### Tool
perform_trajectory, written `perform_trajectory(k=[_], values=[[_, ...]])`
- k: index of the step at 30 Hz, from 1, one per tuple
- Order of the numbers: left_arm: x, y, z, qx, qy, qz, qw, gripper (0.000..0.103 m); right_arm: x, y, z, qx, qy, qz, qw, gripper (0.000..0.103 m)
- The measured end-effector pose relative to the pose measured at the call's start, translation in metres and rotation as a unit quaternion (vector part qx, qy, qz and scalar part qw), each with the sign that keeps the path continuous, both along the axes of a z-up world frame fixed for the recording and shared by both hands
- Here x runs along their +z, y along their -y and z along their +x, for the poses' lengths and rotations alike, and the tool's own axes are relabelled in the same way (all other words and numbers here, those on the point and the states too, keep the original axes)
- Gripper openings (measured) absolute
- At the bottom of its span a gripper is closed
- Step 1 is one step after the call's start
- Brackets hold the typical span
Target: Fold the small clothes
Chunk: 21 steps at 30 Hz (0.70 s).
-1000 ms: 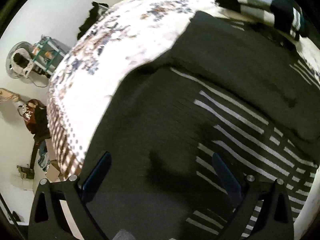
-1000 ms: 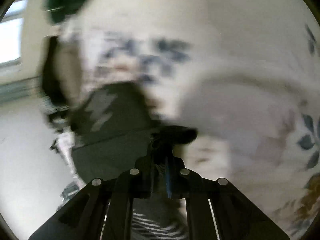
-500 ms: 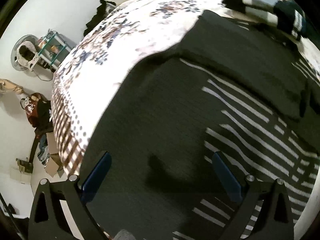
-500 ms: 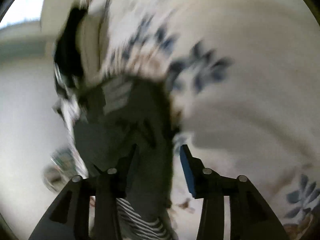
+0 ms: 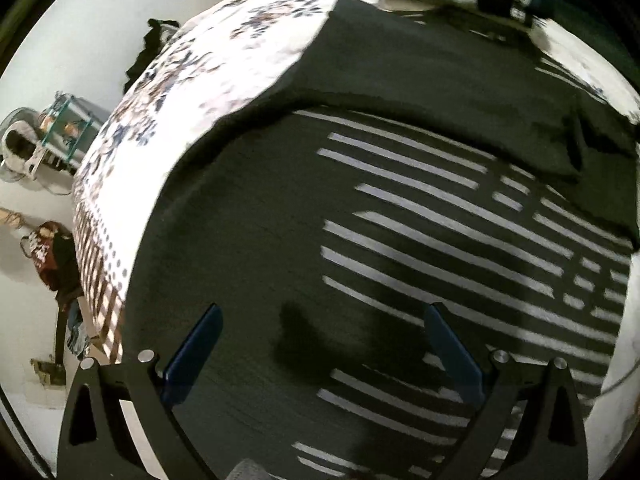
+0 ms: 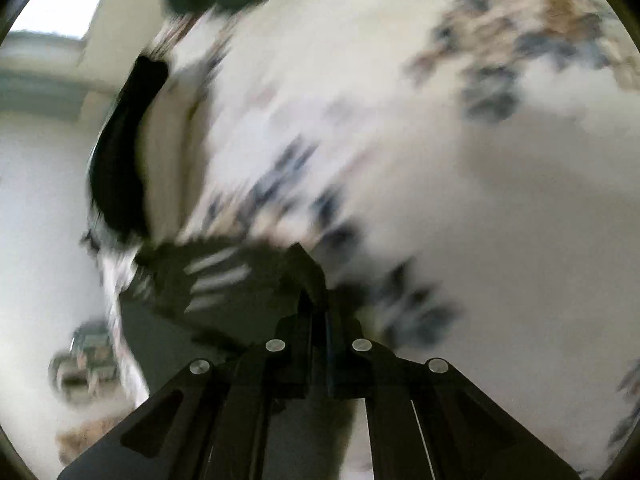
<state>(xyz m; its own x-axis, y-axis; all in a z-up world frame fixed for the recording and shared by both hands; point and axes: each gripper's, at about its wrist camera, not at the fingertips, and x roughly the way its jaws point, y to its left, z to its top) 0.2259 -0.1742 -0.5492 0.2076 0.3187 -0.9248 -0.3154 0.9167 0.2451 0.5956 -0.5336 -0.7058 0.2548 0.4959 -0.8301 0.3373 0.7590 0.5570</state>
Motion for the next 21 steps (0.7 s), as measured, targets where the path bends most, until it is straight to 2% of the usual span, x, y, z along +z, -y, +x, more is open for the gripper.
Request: perform_trajectory(k=[3,4,6,7,8,10,12,14,16,19,21], values=[[0.000,0.007,-0.006,-0.014,-0.010,-0.007,0.9998,0.103,-0.016,-0.016,0.010,0.040,-0.062,0.007,0.997,0.006],[0.001,0.008,-0.009,-0.016,-0.013,-0.011,0.9997,0.103,-0.015,-0.018,0.005,0.046,-0.075,0.009,0.996,0.010],[0.008,0.009,-0.018,-0.022,-0.014,-0.015,0.9996,0.103,-0.005,-0.017,-0.013,0.064,-0.087,0.028,0.994,0.029],[0.011,0.009,-0.024,-0.025,-0.014,-0.014,0.9995,0.103,0.003,-0.021,-0.031,0.082,-0.085,0.034,0.992,0.045],[0.012,0.008,-0.030,-0.027,-0.018,-0.015,0.9994,0.103,0.010,-0.026,-0.049,0.102,-0.088,0.036,0.990,0.054],[0.014,0.004,-0.047,-0.026,-0.031,-0.018,0.9990,0.103,0.013,-0.041,-0.107,0.157,-0.115,0.051,0.980,0.055],[0.011,0.000,-0.065,-0.022,-0.047,-0.022,0.9984,0.103,0.004,-0.055,-0.173,0.192,-0.163,0.065,0.965,0.055],[0.006,-0.002,-0.084,-0.018,-0.068,-0.022,0.9973,0.103,-0.018,-0.077,-0.251,0.212,-0.230,0.101,0.945,0.055],[-0.002,-0.002,-0.104,-0.019,-0.092,-0.020,0.9953,0.103,-0.039,-0.100,-0.315,0.215,-0.275,0.139,0.927,0.055],[-0.009,-0.002,-0.127,-0.020,-0.114,-0.024,0.9930,0.103,-0.070,-0.135,-0.380,0.192,-0.327,0.170,0.910,0.055],[-0.012,-0.003,-0.137,-0.024,-0.124,-0.023,0.9917,0.103,-0.088,-0.162,-0.413,0.192,-0.362,0.165,0.897,0.054]])
